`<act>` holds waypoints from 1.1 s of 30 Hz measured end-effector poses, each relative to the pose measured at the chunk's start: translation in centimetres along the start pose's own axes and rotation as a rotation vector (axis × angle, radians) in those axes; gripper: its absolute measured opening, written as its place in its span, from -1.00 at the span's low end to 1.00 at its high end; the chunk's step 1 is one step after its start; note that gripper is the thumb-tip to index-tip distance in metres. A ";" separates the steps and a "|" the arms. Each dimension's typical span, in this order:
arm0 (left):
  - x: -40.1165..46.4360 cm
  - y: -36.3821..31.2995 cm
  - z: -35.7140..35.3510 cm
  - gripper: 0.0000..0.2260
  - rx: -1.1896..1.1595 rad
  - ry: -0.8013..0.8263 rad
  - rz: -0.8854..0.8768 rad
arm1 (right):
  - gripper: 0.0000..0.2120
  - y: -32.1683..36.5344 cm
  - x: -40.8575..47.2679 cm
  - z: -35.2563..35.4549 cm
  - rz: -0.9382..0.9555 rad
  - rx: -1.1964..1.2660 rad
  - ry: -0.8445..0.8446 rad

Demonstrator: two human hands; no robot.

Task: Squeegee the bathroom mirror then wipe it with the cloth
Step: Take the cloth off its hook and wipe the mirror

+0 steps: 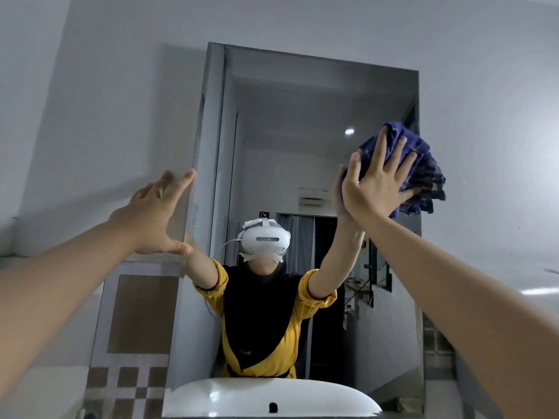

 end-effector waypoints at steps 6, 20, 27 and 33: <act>0.0 0.0 -0.1 0.25 0.001 0.003 -0.005 | -0.47 4.6 -2.6 -1.7 0.080 0.063 0.018; -0.9 0.0 0.0 0.18 -0.058 0.075 0.043 | -0.50 19.9 -5.3 -6.1 0.403 0.059 0.173; -2.0 0.4 -1.0 0.04 -0.221 0.065 -0.074 | -0.50 24.2 -6.8 -7.3 0.660 0.058 0.348; -5.0 1.3 -3.9 0.06 -0.207 0.152 -0.131 | -0.50 22.1 -9.1 -6.7 0.838 -0.066 0.405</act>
Point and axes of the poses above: each hand's wrist, its own x-axis towards the middle knuckle, its own z-axis out of the back of the hand, y = z × x, the point moved 8 cm from there along x, towards the middle knuckle, and after that the axes turned 9 degrees about z, right-handed, at the moved point
